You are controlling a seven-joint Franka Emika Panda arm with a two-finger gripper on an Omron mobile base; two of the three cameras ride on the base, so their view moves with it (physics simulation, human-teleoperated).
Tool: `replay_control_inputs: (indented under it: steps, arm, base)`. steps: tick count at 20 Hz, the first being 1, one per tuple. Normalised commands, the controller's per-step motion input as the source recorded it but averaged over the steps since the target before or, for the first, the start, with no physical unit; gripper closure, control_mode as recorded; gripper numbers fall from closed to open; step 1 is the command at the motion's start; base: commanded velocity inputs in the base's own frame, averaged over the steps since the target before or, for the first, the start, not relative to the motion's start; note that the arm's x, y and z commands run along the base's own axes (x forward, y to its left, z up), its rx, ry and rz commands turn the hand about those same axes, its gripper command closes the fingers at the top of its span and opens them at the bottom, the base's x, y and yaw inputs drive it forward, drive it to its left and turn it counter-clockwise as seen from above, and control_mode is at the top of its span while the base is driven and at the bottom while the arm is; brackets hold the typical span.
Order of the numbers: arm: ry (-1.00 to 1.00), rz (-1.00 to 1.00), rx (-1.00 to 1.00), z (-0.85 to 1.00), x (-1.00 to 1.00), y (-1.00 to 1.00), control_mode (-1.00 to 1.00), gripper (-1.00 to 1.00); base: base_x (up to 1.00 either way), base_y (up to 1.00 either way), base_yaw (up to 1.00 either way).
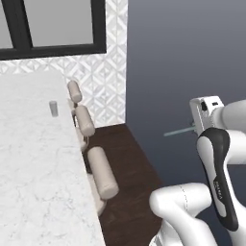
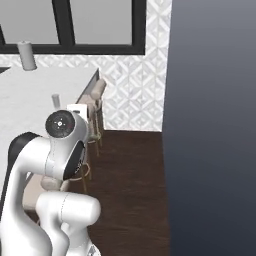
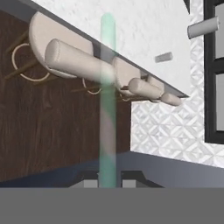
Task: Take a straw from the drawer in front and place it inside the glass cup on the dining counter.
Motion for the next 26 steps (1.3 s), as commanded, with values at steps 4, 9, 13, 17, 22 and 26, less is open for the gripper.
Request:
replay_control_inputs:
  steps: [4,9,13,17,22,26]
  arm:
    - [0.00,0.00,0.00,0.00,0.00,0.00,1.00,1.00]
    - [0.00,0.00,0.00,0.00,0.00,0.00,1.00,1.00]
    - [0.00,0.00,0.00,0.00,0.00,0.00,1.00,1.00]
    - [0.00,0.00,0.00,0.00,0.00,0.00,1.00,1.00]
    - [0.00,0.00,0.00,0.00,0.00,0.00,1.00,1.00]
    - [0.00,0.00,0.00,0.00,0.00,0.00,1.00,1.00]
  base:
    - [0.85,-0.28,0.29]
    - [0.77,-0.38,0.30]
    - [0.64,-0.35,0.33]
    - [0.56,-0.23,0.34]
    - [0.46,-0.10,0.34]
    - [0.50,-0.37,0.31]
